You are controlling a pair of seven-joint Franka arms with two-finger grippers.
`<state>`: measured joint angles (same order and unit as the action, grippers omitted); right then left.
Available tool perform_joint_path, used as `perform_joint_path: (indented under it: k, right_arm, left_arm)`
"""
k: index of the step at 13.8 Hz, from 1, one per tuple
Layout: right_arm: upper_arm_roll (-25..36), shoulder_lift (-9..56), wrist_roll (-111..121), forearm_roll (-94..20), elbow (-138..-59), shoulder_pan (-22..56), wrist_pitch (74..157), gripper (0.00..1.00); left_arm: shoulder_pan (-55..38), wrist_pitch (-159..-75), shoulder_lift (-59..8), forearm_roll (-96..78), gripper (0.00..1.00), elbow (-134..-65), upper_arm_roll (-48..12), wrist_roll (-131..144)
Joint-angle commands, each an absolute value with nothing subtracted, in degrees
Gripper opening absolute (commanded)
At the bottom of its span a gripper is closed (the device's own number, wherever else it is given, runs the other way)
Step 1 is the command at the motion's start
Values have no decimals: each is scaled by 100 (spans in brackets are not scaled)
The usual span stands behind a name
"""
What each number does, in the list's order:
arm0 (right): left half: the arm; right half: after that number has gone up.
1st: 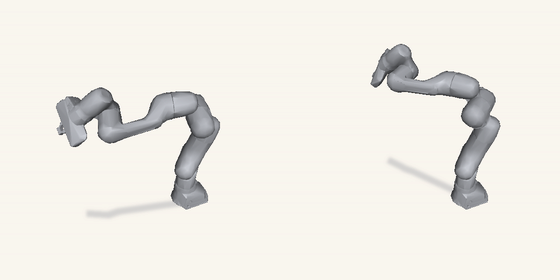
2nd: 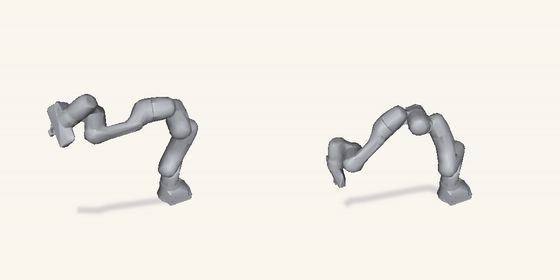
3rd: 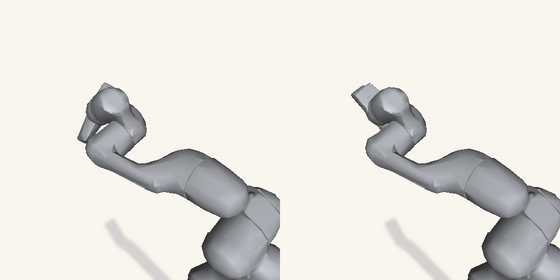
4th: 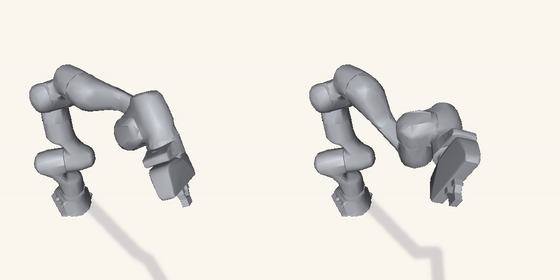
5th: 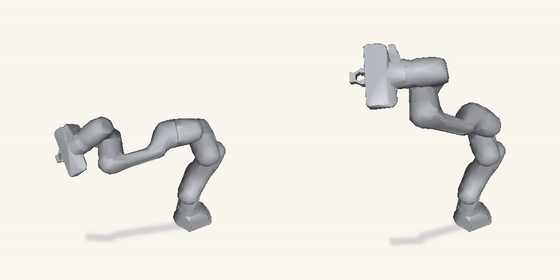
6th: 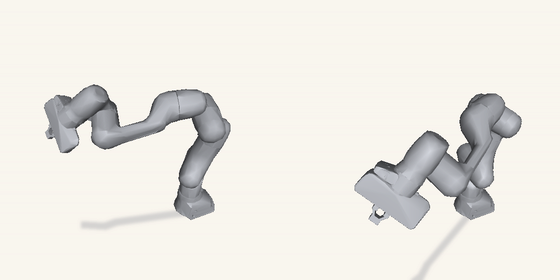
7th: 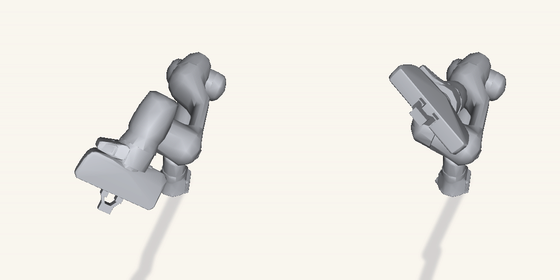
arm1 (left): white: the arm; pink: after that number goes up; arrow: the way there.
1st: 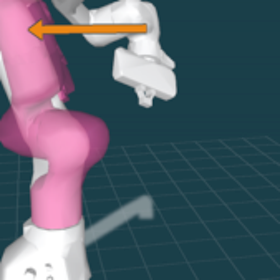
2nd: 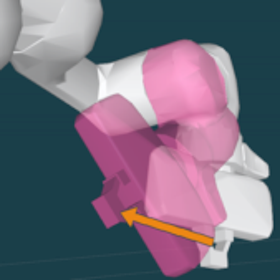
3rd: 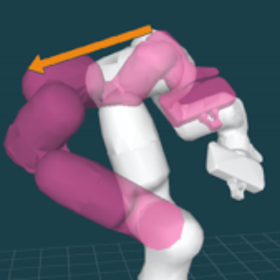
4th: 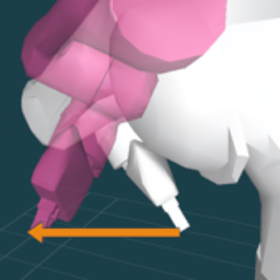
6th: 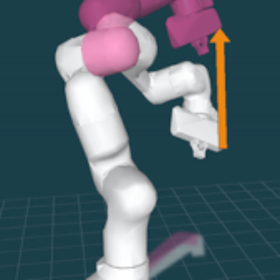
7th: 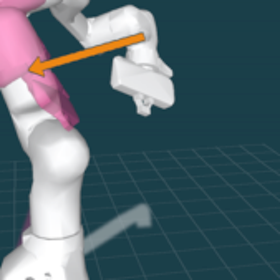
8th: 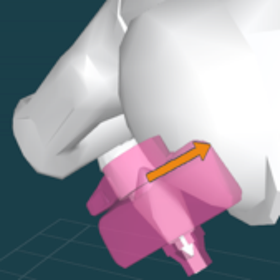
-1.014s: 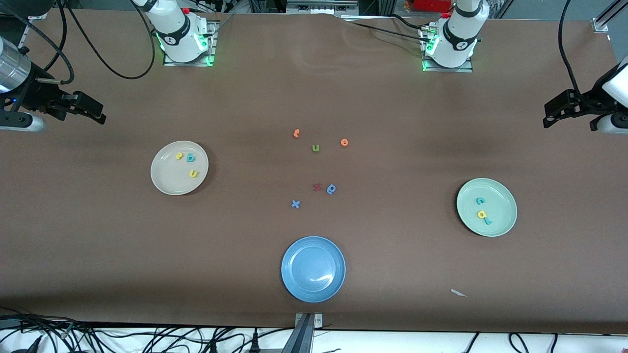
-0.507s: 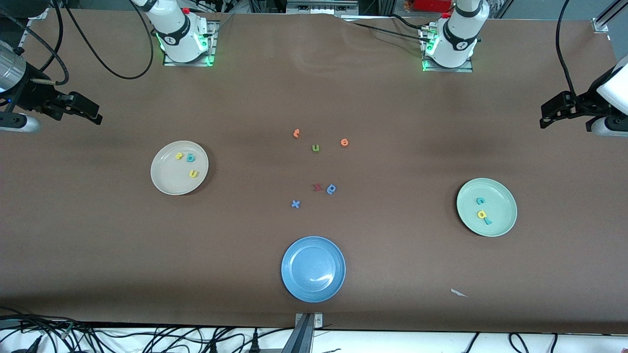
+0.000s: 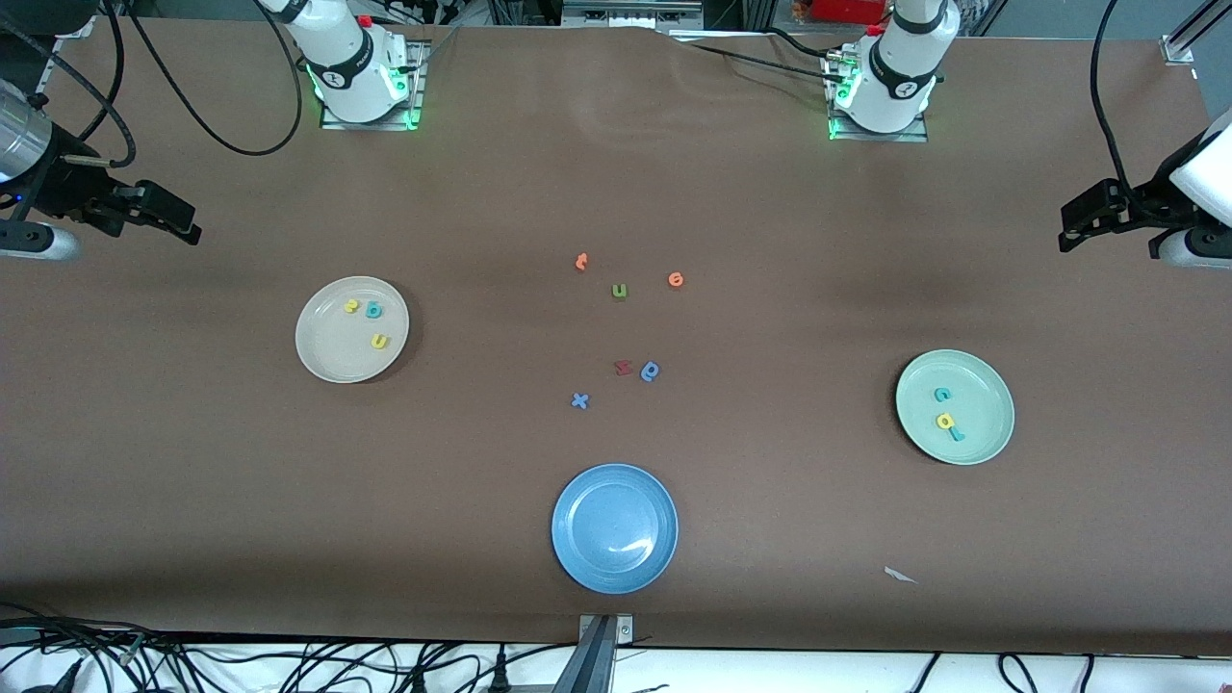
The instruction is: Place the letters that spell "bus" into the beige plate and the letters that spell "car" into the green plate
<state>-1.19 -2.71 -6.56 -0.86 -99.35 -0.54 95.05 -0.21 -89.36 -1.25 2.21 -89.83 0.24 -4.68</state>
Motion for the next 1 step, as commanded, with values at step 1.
perform_joint_path:
  k: [1]
  right_arm:
    - [-149,-316,-571,-53,-9976,-88,9475,100]
  left_arm:
    - [-44,-8947,-79,44,100,-9052,62,-606]
